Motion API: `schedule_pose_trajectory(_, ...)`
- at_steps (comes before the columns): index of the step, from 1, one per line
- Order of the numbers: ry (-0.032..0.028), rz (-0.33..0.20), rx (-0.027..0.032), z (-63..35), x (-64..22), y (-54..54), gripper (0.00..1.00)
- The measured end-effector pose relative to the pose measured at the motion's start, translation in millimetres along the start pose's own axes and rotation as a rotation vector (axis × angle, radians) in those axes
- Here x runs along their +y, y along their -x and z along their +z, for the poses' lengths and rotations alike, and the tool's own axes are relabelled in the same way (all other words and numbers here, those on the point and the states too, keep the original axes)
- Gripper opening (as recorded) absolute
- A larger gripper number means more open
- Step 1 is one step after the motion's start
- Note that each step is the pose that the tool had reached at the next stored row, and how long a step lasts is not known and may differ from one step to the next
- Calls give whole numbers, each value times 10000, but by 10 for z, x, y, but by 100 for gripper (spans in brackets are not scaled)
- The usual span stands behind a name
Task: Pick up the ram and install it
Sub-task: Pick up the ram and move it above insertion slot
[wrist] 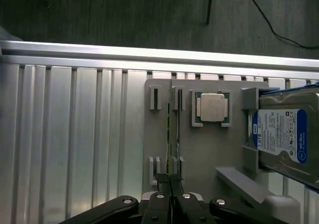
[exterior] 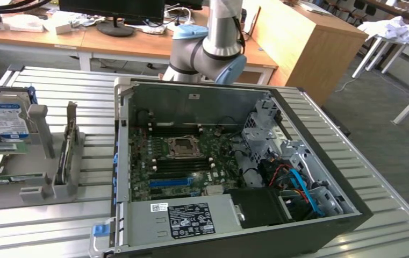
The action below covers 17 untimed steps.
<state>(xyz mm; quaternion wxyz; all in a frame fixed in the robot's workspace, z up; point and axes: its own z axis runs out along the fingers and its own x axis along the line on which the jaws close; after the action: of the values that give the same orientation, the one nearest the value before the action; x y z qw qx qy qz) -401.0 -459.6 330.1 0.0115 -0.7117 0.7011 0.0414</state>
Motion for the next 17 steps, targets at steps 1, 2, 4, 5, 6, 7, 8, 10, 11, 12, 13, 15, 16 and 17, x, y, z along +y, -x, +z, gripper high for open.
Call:
schedule_pose_trajectory(1,-1,17,-1,-38,-1,3,12)
schedule_pose_trajectory(2,-2,25,-1,-57,-2,4,12)
schedule_pose_trajectory(4,-3,41,-1,-93,-3,7,12)
schedule_pose_trajectory(5,-4,57,-2,-129,-4,9,12)
schedule_pose_trajectory(6,-4,65,-2,-146,-5,11,12)
schedule_pose_trajectory(7,-5,72,-3,-163,-5,12,12)
schedule_pose_trajectory(8,-6,80,-3,-181,-6,13,12)
schedule_pose_trajectory(10,-6,95,-3,-217,-8,16,12)
schedule_pose_trajectory(11,-7,103,-4,-234,-9,17,12)
schedule_pose_trajectory(12,-8,112,-5,-253,-10,19,12)
schedule_pose_trajectory(13,-9,119,-5,-270,-11,20,12)
schedule_pose_trajectory(15,-9,134,-5,-305,-12,22,12)
schedule_pose_trajectory(16,-10,141,-5,-322,-12,24,12)
schedule_pose_trajectory(17,-11,149,-6,-341,-13,25,12)
